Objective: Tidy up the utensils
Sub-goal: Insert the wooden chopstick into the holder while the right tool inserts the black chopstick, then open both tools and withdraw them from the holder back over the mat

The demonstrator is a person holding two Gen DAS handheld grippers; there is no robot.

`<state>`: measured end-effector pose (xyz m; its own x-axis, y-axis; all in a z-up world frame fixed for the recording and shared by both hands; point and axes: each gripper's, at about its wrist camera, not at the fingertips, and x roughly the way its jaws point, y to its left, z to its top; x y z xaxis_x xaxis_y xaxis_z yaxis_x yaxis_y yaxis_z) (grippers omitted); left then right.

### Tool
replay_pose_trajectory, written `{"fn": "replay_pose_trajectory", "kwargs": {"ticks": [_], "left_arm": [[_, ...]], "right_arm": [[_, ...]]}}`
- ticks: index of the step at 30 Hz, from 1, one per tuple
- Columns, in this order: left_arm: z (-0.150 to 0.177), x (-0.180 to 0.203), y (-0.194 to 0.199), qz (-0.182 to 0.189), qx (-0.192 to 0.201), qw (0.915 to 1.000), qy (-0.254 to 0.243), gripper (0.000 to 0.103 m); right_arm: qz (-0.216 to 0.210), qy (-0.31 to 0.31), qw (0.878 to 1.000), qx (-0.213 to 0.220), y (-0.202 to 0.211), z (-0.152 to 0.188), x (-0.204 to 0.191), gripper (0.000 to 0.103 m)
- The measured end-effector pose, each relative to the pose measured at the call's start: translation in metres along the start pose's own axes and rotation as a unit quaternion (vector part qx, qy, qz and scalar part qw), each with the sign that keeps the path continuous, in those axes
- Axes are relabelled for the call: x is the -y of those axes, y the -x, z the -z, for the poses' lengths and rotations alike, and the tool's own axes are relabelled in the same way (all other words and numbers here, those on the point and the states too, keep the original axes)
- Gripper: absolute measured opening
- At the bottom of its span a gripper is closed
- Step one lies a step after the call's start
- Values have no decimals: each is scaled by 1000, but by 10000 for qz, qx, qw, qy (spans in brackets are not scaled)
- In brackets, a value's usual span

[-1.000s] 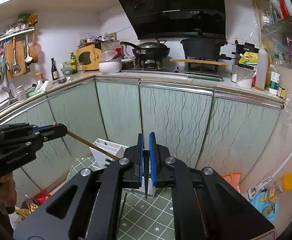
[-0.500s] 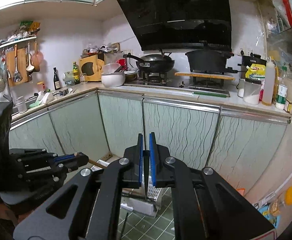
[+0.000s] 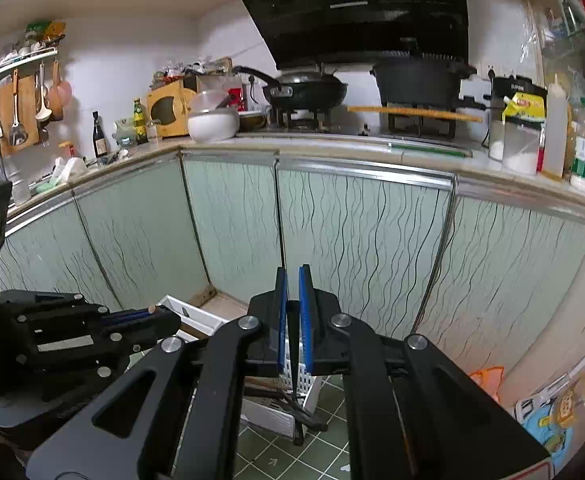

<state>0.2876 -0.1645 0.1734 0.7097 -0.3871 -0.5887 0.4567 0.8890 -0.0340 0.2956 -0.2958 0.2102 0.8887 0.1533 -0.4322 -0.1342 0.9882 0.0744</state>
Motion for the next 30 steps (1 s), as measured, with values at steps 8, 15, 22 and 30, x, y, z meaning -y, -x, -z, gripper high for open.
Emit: {"fn": "replay_pose_trajectory", "kwargs": {"ticks": [8,15,22,30], "left_arm": [[8,9,-18,35,-143,9998,-98,8],[14,10,-24,53,-178,9997,-137,11],[18,-3,0,-101,306,9994,-89,97],[23,-25,16,-224,241,9994,-75,99]], "right_arm": [[7,-36,9998,-180,-15,20,5,6],[55,32,9994,-328,-15,31,3,6],[91,-134,9996,-213,1,31,12,61],[37,-301,9995,-130,20,31,20,95]]}}
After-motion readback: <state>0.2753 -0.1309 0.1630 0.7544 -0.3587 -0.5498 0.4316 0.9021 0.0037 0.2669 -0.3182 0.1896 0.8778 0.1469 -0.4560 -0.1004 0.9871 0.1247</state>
